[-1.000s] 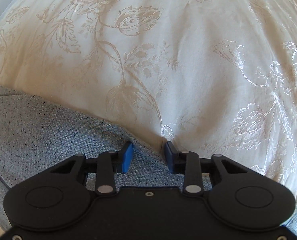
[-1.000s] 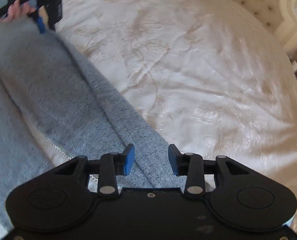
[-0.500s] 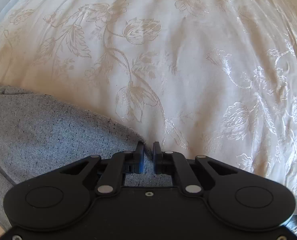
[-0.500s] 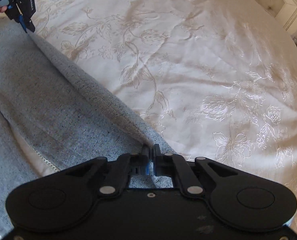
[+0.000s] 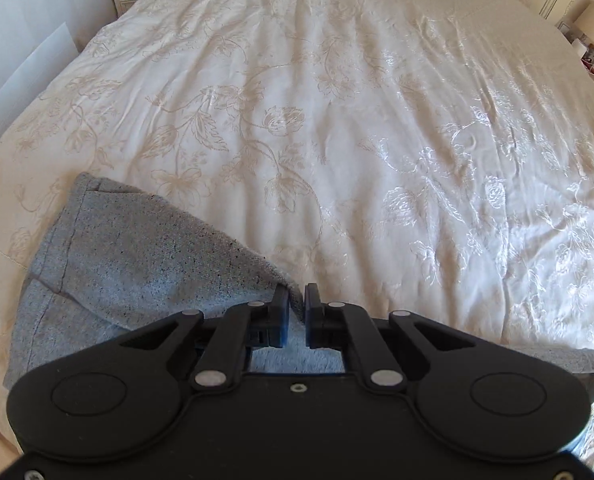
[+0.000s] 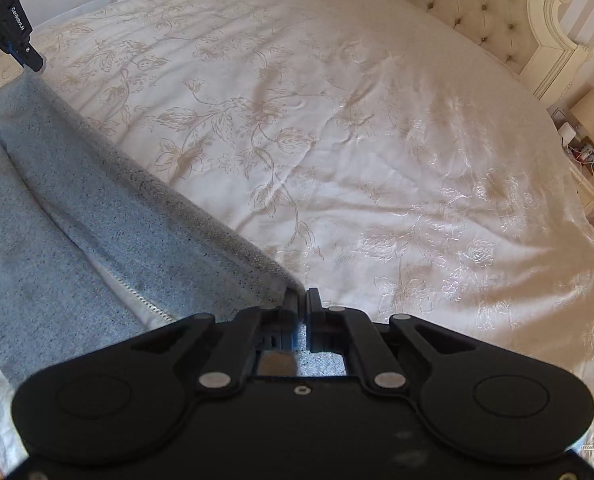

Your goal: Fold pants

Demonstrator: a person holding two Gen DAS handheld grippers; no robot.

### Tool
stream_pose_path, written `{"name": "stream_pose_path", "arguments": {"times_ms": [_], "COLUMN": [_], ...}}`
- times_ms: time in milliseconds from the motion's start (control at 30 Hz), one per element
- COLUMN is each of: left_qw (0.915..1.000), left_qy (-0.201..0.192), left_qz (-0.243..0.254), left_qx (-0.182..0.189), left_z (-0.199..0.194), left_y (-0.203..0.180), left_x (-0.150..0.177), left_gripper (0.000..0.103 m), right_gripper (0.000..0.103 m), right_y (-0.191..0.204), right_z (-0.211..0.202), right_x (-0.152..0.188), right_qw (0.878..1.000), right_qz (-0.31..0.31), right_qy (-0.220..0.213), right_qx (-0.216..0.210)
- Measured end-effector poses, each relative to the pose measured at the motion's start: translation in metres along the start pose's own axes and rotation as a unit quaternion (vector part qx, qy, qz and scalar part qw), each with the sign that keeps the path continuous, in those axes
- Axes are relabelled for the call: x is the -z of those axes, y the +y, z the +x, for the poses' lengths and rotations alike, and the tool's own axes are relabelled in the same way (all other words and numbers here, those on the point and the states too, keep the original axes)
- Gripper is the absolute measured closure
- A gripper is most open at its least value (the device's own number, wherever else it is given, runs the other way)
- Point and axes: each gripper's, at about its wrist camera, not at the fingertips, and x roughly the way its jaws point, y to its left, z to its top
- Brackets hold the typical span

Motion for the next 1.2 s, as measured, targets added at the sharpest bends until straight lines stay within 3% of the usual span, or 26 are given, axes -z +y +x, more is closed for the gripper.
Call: {"name": "stream_pose_path", "arguments": {"times_ms": [100, 200, 333, 400, 467, 567, 633, 733, 867, 933, 1033, 1100, 1200], "left_qw": [1.0, 0.9994, 0.994, 0.9885, 0.984, 0.9788, 0.9778, 0.9781, 0.9813, 0.9833, 0.9849, 0.9853, 0.985], "left_qy": [-0.003, 0.022, 0.092, 0.122, 0.143, 0.161, 0.166, 0.155, 0.135, 0.121, 0.111, 0.112, 0.118], "left_qz": [0.004, 0.009, -0.005, 0.0, 0.003, 0.002, -0.003, 0.005, 0.008, 0.013, 0.017, 0.015, 0.014], "left_qx": [-0.006, -0.024, -0.06, -0.089, -0.107, -0.126, -0.128, -0.14, -0.137, -0.136, -0.132, -0.128, -0.126], "left_z": [-0.026, -0.033, 0.0, 0.027, 0.05, 0.074, 0.08, 0.079, 0.063, 0.055, 0.051, 0.051, 0.052], "left_y": [0.017, 0.028, 0.034, 0.032, 0.032, 0.029, 0.027, 0.019, 0.004, -0.007, -0.026, -0.035, -0.047], "left_x": [0.043, 0.088, 0.148, 0.169, 0.186, 0.193, 0.191, 0.187, 0.18, 0.176, 0.173, 0.175, 0.186], "left_gripper": [0.094, 0.094, 0.094, 0.103, 0.103, 0.103, 0.103, 0.103, 0.103, 0.102, 0.101, 0.1, 0.098], "right_gripper": [0.099, 0.099, 0.099, 0.099, 0.095, 0.09, 0.08, 0.08, 0.079, 0.078, 0.078, 0.078, 0.08], "right_y": [0.02, 0.044, 0.07, 0.082, 0.088, 0.069, 0.046, 0.009, -0.046, -0.063, -0.082, -0.085, -0.095], "right_z": [-0.028, -0.041, -0.02, -0.002, 0.014, 0.0, -0.013, -0.022, -0.003, 0.011, 0.043, 0.054, 0.057], "right_x": [0.029, 0.068, 0.122, 0.144, 0.161, 0.17, 0.174, 0.18, 0.192, 0.195, 0.183, 0.159, 0.137], "right_qw": [1.0, 0.999, 0.994, 0.99, 0.983, 0.976, 0.97, 0.966, 0.96, 0.953, 0.95, 0.95, 0.938], "right_qz": [-0.006, 0.002, 0.03, 0.037, 0.055, 0.131, 0.186, 0.234, 0.268, 0.284, 0.284, 0.292, 0.33], "right_qy": [0.004, 0.028, 0.081, 0.106, 0.137, 0.116, 0.088, 0.066, 0.083, 0.105, 0.126, 0.086, 0.042], "right_qx": [-0.015, -0.036, -0.073, -0.089, -0.109, -0.132, -0.13, -0.092, -0.022, -0.012, -0.026, -0.061, -0.101]}}
